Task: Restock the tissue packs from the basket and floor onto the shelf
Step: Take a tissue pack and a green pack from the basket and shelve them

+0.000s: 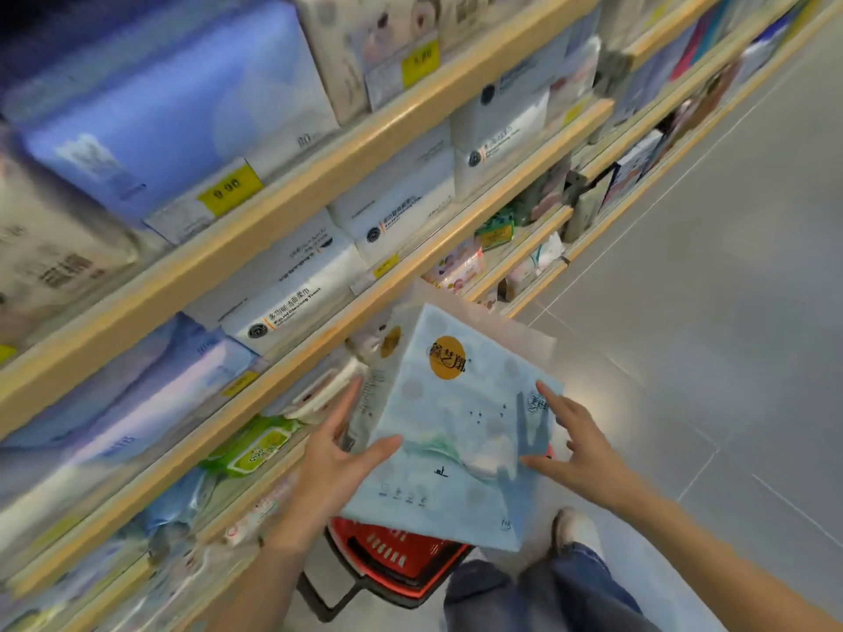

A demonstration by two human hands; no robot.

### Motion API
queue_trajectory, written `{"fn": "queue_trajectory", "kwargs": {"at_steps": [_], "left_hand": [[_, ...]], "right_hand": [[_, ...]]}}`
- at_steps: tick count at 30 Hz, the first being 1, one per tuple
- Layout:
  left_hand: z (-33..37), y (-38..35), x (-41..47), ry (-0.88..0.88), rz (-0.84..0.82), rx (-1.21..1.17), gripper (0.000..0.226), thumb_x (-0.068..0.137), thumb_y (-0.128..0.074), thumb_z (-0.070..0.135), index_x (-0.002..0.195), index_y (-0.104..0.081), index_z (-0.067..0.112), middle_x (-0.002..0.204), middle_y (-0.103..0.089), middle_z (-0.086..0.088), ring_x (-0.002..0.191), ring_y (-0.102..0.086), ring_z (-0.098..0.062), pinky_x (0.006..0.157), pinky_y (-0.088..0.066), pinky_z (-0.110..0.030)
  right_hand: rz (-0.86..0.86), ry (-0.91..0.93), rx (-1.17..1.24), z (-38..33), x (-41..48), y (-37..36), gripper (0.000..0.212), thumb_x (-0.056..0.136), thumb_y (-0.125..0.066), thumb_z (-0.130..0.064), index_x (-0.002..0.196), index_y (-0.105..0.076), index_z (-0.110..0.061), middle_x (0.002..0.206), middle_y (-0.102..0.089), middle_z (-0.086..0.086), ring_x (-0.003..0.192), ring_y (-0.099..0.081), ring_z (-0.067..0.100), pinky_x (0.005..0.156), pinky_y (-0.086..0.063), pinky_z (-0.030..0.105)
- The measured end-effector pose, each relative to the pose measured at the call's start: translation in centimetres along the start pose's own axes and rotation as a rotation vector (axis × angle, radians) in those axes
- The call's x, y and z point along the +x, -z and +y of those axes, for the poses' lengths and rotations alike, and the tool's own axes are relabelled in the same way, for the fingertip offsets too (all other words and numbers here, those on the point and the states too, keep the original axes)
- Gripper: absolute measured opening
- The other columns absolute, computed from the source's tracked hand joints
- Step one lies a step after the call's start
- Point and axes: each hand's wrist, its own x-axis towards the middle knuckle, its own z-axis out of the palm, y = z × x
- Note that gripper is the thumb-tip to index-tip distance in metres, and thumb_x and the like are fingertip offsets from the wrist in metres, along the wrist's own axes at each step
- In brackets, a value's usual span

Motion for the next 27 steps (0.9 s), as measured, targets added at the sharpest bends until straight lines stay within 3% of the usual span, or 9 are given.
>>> {"fn": "queue_trajectory", "kwargs": {"at_steps": [1, 3, 5, 8, 12, 15, 18, 21, 27], "left_hand": [[0.7, -0.2, -0.6, -0.006, 0.017, -0.026, 0.082, 0.066, -0.081, 0.015, 0.135, -0.043, 0.038, 0.125, -0.061, 0.013, 0.107, -0.063, -0.004, 0.079, -0.055, -0.023], [2.6, -0.9, -1.7, -0.014, 0.065, -0.086, 0.079, 0.065, -0.081, 0.017, 0.131, -0.045, 0.043, 0.124, -0.063, 0.008, 0.105, -0.065, -0.011, 0.077, -0.058, -0.032], [5.0, -1.4, -2.9, -0.056, 0.134, -0.124, 0.076, 0.065, -0.080, 0.015, 0.124, -0.045, 0.049, 0.122, -0.063, 0.008, 0.099, -0.067, -0.008, 0.069, -0.058, -0.028], [9.0, -2.0, -4.9, -0.120, 0.228, -0.167, 0.078, 0.058, -0.086, 0.028, 0.117, -0.046, 0.058, 0.118, -0.065, 0.010, 0.097, -0.068, -0.011, 0.066, -0.058, -0.030], [14.9, -3.3, -8.1, -0.224, 0.342, -0.217, 0.083, 0.050, -0.087, 0.037, 0.121, -0.047, 0.054, 0.119, -0.066, 0.003, 0.094, -0.069, -0.016, 0.064, -0.058, -0.032], [19.2, -4.4, -10.7, -0.330, 0.391, -0.219, 0.084, 0.041, -0.089, 0.044, 0.113, -0.049, 0.060, 0.105, -0.073, 0.004, 0.091, -0.070, -0.021, 0.064, -0.057, -0.033], [23.1, -5.2, -13.2, -0.446, 0.416, -0.245, 0.095, 0.031, -0.090, 0.050, 0.117, -0.050, 0.057, 0.107, -0.072, 0.000, 0.090, -0.070, -0.021, 0.061, -0.056, -0.028], [26.7, -5.8, -15.5, -0.553, 0.470, -0.226, 0.097, 0.028, -0.087, 0.057, 0.118, -0.050, 0.057, 0.110, -0.071, 0.004, 0.097, -0.068, -0.017, 0.064, -0.056, -0.026], [32.5, -4.7, -19.1, -0.712, 0.530, -0.067, 0.100, 0.041, -0.078, 0.067, 0.132, -0.045, 0.042, 0.118, -0.065, 0.018, 0.107, -0.063, -0.006, 0.071, -0.055, -0.021]], "right_hand": [[0.016, 0.020, -0.009, -0.4, -0.4, 0.9, 0.092, 0.071, -0.072, -0.037, 0.135, -0.008, -0.052, 0.139, -0.026, 0.003, 0.131, -0.030, 0.026, 0.092, -0.039, 0.030], [0.046, 0.063, -0.015, -1.0, -1.5, 2.7, 0.096, 0.071, -0.074, -0.035, 0.136, -0.007, -0.056, 0.149, -0.016, 0.003, 0.141, -0.010, 0.019, 0.106, -0.034, 0.044], [0.066, 0.107, -0.010, -2.0, -2.4, 4.7, 0.092, 0.067, -0.073, -0.047, 0.129, -0.007, -0.065, 0.152, -0.010, 0.001, 0.142, -0.005, 0.014, 0.110, -0.031, 0.047], [0.053, 0.182, 0.045, -3.9, -3.3, 8.3, 0.096, 0.050, -0.059, -0.080, 0.129, -0.007, -0.066, 0.151, -0.014, -0.003, 0.141, -0.015, 0.017, 0.107, -0.034, 0.043], [-0.008, 0.324, 0.208, -7.2, -4.1, 13.3, 0.098, 0.049, -0.068, -0.073, 0.125, -0.006, -0.072, 0.140, -0.020, -0.031, 0.129, -0.033, 0.009, 0.100, -0.040, 0.032], [-0.010, 0.490, 0.229, -10.6, -4.7, 16.9, 0.100, 0.054, -0.070, -0.067, 0.131, -0.007, -0.065, 0.131, -0.021, -0.051, 0.129, -0.041, 0.006, 0.094, -0.049, 0.025], [0.040, 0.657, 0.177, -14.3, -5.6, 20.4, 0.100, 0.059, -0.069, -0.065, 0.137, -0.007, -0.058, 0.139, -0.022, -0.043, 0.132, -0.036, 0.003, 0.101, -0.045, 0.040], [0.068, 0.769, 0.188, -17.7, -6.6, 23.7, 0.100, 0.057, -0.070, -0.065, 0.137, -0.010, -0.057, 0.144, -0.025, -0.032, 0.133, -0.036, 0.004, 0.101, -0.044, 0.045], [0.158, 1.007, 0.088, -25.3, -8.7, 28.3, 0.101, 0.057, -0.066, -0.070, 0.138, -0.007, -0.055, 0.143, -0.022, -0.033, 0.134, -0.034, 0.008, 0.102, -0.042, 0.049]]}}
